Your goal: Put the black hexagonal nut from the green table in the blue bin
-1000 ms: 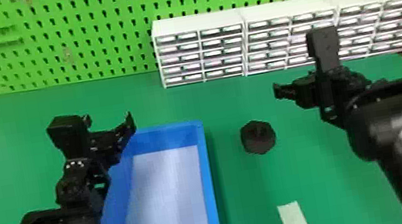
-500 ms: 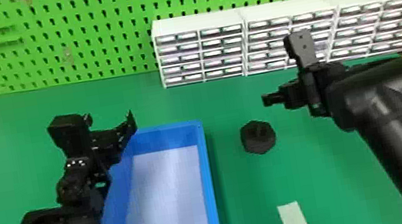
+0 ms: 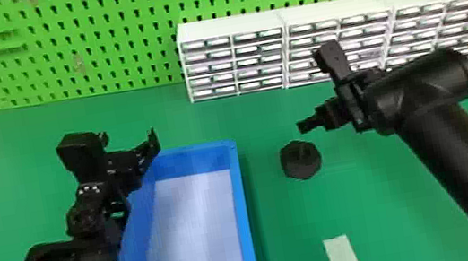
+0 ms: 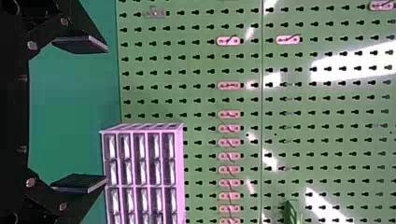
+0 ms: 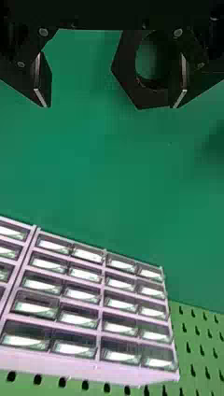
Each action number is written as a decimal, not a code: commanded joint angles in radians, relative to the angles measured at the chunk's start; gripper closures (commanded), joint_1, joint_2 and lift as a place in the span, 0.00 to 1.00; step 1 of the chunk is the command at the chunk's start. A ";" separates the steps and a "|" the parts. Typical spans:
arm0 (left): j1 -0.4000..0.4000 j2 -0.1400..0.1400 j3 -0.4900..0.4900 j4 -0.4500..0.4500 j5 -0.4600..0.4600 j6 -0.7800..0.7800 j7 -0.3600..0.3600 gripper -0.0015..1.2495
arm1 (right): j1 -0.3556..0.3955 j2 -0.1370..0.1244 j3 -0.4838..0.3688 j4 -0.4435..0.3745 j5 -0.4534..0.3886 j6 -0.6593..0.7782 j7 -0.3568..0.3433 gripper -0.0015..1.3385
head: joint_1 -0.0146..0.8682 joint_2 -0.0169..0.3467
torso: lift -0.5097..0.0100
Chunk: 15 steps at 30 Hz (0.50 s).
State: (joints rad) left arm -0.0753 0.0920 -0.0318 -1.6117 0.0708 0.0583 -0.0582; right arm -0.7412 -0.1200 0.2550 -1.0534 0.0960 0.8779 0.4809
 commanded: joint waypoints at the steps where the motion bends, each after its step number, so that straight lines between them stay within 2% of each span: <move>1: -0.003 0.000 0.000 -0.001 0.001 0.000 0.000 0.22 | -0.038 0.011 0.017 0.095 0.021 -0.043 0.010 0.24 | 0.79 0.19 | 0.80; 15: -0.011 0.000 -0.002 -0.002 0.006 -0.002 0.000 0.22 | -0.070 0.039 0.017 0.268 0.037 -0.126 0.005 0.24 | 0.79 0.19 | 0.80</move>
State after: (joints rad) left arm -0.0835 0.0920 -0.0336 -1.6131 0.0776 0.0568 -0.0582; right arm -0.8007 -0.0875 0.2625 -0.8326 0.1315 0.7701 0.4879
